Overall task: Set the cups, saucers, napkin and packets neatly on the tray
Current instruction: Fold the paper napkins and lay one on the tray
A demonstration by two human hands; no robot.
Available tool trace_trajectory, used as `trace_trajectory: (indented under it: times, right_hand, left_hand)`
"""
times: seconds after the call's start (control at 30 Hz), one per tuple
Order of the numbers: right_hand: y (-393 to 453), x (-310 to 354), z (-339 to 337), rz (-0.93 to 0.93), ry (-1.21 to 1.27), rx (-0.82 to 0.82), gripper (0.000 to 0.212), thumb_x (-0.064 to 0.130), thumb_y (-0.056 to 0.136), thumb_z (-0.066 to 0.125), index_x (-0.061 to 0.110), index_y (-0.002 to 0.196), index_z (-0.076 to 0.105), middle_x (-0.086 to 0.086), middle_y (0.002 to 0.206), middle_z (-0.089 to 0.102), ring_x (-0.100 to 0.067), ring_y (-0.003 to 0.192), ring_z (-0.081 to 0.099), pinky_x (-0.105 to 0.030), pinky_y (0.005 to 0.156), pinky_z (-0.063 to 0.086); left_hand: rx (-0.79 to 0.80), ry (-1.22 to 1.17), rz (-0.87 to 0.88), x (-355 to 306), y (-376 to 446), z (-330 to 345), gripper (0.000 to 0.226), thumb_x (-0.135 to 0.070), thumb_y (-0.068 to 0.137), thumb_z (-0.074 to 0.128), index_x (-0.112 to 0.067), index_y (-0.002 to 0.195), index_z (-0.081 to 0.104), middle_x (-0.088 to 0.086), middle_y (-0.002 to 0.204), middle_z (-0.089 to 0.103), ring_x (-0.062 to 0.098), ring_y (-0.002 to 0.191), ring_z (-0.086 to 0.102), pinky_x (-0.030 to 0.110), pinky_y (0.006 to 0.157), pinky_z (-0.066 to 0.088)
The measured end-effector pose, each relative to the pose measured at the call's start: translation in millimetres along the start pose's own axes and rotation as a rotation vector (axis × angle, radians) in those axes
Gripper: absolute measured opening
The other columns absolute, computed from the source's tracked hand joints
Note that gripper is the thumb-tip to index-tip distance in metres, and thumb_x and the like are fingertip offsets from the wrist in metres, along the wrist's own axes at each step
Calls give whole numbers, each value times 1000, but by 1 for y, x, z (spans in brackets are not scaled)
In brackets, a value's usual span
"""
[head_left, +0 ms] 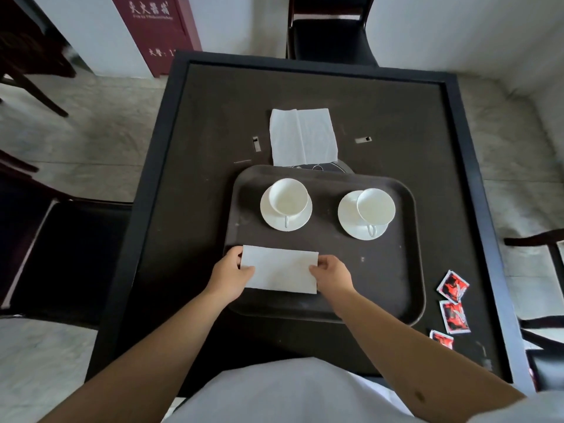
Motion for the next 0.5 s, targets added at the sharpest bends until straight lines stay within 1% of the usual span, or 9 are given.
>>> trace_trajectory:
  times: [0.07,0.1,0.13,0.2,0.27,0.33,0.37,0.43,0.5]
  right_hand:
    - [0,1,-1,-1,-25,-4,18,23,89,61,22,107,61,8,93,66,-17,86,64,-32,74,53]
    - [0,1,-2,3,-24,-3,18,23,89,60,23,107,60,8,91,66,-16,83,65,-31,70,54]
    - [0,1,-2,3,-19,-2,19,22,88,59,23,107,60,9,90,66,-14,80,64,-29,66,53]
    - [0,0,-4,-9,-9,-2,22,20,87,58,22,110,60,9,89,66,-11,79,64,-26,62,50]
    - [0,-1,-6,-11,8,-6,27,19,87,58,21,114,57,10,90,65,-9,78,62,-24,57,47]
    - [-2,-1,-8,-25,-27,-17,32,20,86,57,20,118,52,10,97,61,-6,79,58,-23,56,44]
    - [-5,-1,-9,-55,-89,-33,35,21,86,57,21,120,50,8,105,58,-6,83,56,-25,60,46]
    - [-10,2,-9,-186,-335,-69,46,27,86,59,22,129,45,4,126,48,-15,105,53,-32,79,49]
    - [-18,8,-3,-449,-682,-86,57,35,88,60,22,139,39,0,142,38,-24,125,41,-39,96,44]
  left_hand:
    - [5,30,7,2,-1,3,54,-18,87,62,-27,139,46,-13,100,64,6,84,63,16,59,43]
    - [3,37,9,4,-2,3,59,-18,88,62,-28,143,42,-13,105,63,6,87,63,15,62,43]
    - [-4,43,9,6,-2,3,63,-18,89,61,-27,147,37,-10,114,63,9,95,63,17,68,44]
    - [-29,65,2,9,-5,3,71,-20,91,61,-24,153,26,-1,132,56,18,108,59,23,79,44]
    - [-59,123,30,9,-9,3,75,-21,92,61,-20,154,19,3,141,48,21,111,58,29,84,46]
    - [-93,283,126,6,-17,4,75,-22,92,62,-19,153,19,5,150,35,24,117,55,34,88,49]
    - [-108,403,201,3,-22,6,74,-24,91,62,-18,152,20,6,154,29,26,122,52,37,89,50]
    - [-121,662,409,-1,-29,11,70,-25,88,64,-15,149,30,10,155,26,29,129,45,39,91,51]
    - [-81,855,575,-2,-33,20,63,-29,86,64,-15,143,41,14,153,29,33,133,39,44,94,48]
Point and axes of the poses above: each hand's wrist, its own y-axis towards the middle knuckle, its own z-axis out of the palm, x = y × z, the point moved 5 cm from there along y, towards the middle knuckle
